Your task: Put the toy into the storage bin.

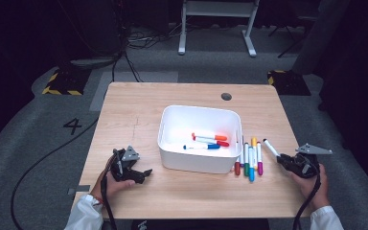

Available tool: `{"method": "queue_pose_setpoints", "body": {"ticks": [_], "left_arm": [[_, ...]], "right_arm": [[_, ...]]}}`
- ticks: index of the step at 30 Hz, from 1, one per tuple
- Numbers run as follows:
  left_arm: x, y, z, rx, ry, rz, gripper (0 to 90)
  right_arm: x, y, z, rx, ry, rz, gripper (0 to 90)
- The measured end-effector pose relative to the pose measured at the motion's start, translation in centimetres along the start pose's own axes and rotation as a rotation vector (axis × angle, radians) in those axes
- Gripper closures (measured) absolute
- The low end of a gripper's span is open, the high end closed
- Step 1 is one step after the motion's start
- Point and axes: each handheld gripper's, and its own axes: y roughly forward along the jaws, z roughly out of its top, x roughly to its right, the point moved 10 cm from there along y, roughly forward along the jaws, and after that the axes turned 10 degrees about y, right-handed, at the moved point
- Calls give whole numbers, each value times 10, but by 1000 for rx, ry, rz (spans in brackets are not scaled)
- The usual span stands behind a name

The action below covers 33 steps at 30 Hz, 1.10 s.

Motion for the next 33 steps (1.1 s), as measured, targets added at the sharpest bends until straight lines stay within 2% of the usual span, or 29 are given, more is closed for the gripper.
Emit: {"method": "queue_pose_setpoints", "body": {"ticks": [3,6,7,8,13,17,19,20,28,33], "left_arm": [[0,0,0,0,-1,0,138],[0,0,0,0,0,0,138],[0,0,0,0,0,0,138],[0,0,0,0,-1,2,138],[0,0,0,-1,-1,0,138],[0,0,0,0,0,0,138],[0,0,0,0,0,0,138],[0,0,0,0,-1,0,138],[0,0,0,0,0,0,138],[0,0,0,1,-2,2,138]], "right_arm": [[-1,-6,8,29,9,11,748],[-7,-13,17,57,4,32,748],[-8,-16,20,64,-12,35,748],[-12,-18,23,72,-5,46,748],[-28,-29,42,110,-35,91,748],[-43,-38,62,143,-71,132,747],[-51,-42,71,152,-104,148,748],[-57,-44,77,159,-104,161,748],[-98,-52,110,163,-222,217,748],[-116,-47,126,151,-277,240,748]]}}
